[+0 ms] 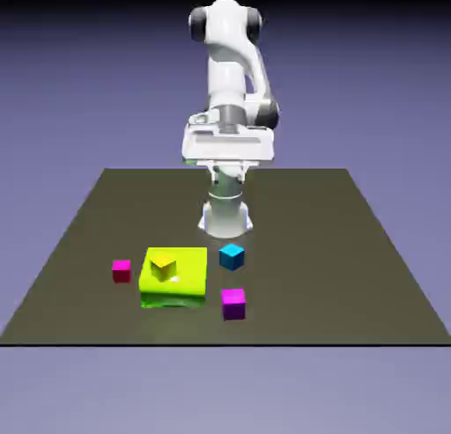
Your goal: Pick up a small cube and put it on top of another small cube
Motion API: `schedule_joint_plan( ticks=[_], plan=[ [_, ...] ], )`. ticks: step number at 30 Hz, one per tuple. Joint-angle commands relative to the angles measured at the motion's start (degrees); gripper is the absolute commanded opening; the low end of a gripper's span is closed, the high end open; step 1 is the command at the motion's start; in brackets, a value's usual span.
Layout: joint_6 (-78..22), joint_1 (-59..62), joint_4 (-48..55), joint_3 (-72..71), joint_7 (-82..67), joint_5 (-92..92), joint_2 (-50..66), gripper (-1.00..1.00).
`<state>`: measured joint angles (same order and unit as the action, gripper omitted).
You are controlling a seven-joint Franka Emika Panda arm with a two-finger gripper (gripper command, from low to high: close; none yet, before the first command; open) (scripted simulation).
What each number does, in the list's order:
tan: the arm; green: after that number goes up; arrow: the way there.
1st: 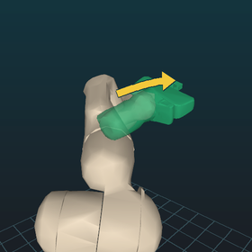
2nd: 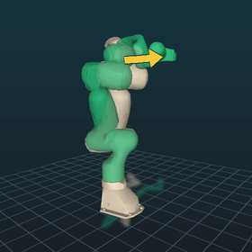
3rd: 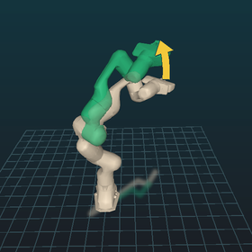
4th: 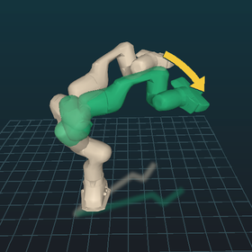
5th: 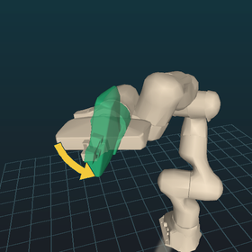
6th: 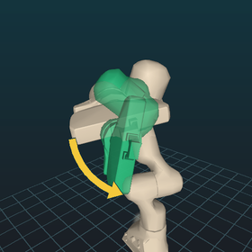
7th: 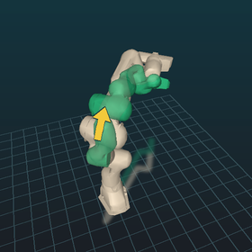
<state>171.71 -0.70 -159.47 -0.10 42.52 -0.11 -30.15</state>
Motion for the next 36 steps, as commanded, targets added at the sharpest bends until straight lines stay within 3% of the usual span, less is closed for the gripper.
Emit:
schedule_joint_plan(
  ticks=[1,24,29,30,36],
  plan=[
    [-1.9,-0.01,1.27,-0.08,0.05,-0.09,2.08,0.0],
    [-45.21,-0.3,30.23,-1.93,1.19,-2.09,49.37,0.0],
    [-35.6,-0.43,27.83,-1.52,1.61,-2.7,56.59,0.0],
    [-35.6,-0.43,27.83,-1.52,1.61,-2.7,56.59,-1.0],
    [-45.24,-0.43,27.9,-1.99,1.08,-1.97,47.01,-1.0]
  ],
)
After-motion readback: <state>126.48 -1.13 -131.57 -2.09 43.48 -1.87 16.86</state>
